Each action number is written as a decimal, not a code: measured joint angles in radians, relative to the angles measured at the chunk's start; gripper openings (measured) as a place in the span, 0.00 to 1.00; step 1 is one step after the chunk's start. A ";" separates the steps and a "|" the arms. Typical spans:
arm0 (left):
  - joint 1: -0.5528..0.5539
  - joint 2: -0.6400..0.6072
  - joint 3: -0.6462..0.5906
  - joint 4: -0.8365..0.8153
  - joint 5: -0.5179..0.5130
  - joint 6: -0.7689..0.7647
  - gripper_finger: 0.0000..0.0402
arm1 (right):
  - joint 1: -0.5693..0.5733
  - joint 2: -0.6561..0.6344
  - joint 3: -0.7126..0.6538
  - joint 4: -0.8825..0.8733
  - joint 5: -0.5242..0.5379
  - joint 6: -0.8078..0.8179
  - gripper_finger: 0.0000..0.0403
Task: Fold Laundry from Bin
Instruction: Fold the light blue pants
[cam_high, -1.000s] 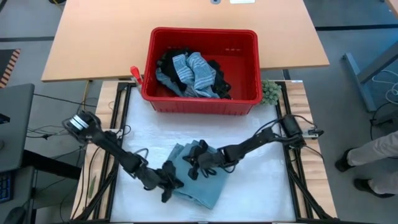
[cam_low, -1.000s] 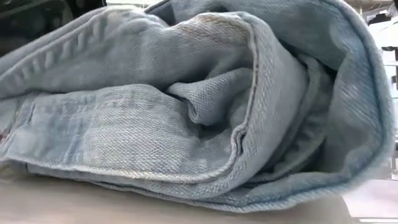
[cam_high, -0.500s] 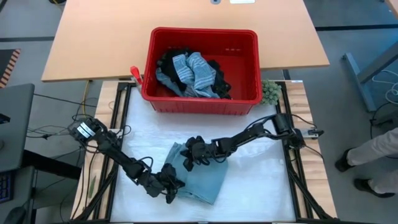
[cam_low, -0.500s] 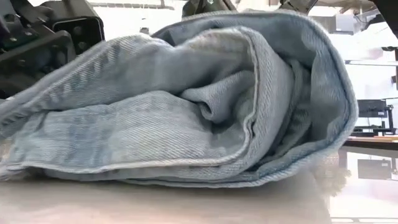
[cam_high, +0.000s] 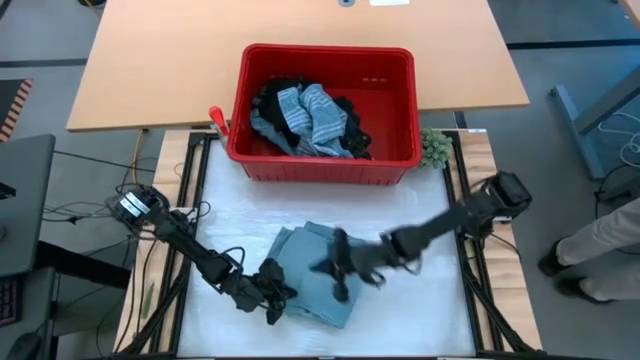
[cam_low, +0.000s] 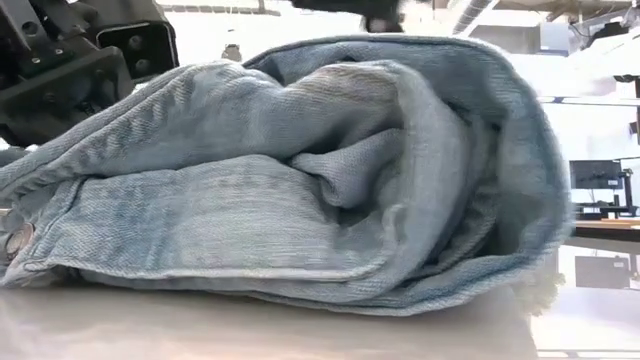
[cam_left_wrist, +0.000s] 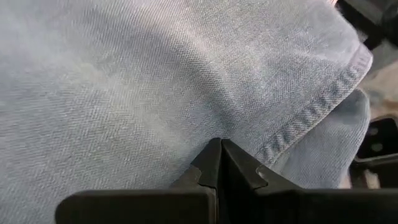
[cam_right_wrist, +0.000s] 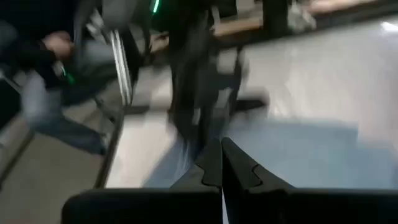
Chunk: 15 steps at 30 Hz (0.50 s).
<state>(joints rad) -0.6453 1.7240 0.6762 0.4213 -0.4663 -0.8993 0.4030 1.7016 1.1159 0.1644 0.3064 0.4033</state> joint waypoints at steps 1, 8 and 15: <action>0.007 -0.019 -0.002 -0.008 0.011 0.022 0.00 | 0.035 0.006 -0.025 0.005 0.052 0.021 0.05; 0.050 -0.226 -0.003 -0.130 0.025 0.154 0.00 | 0.173 0.158 -0.118 0.216 0.315 0.071 0.05; 0.095 -0.331 0.000 -0.035 -0.233 0.249 0.00 | 0.179 0.314 -0.117 0.247 0.329 0.206 0.05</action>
<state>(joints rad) -0.5503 1.3929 0.6758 0.3867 -0.6991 -0.6498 0.5815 2.0158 0.9993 0.4118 0.6349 0.6092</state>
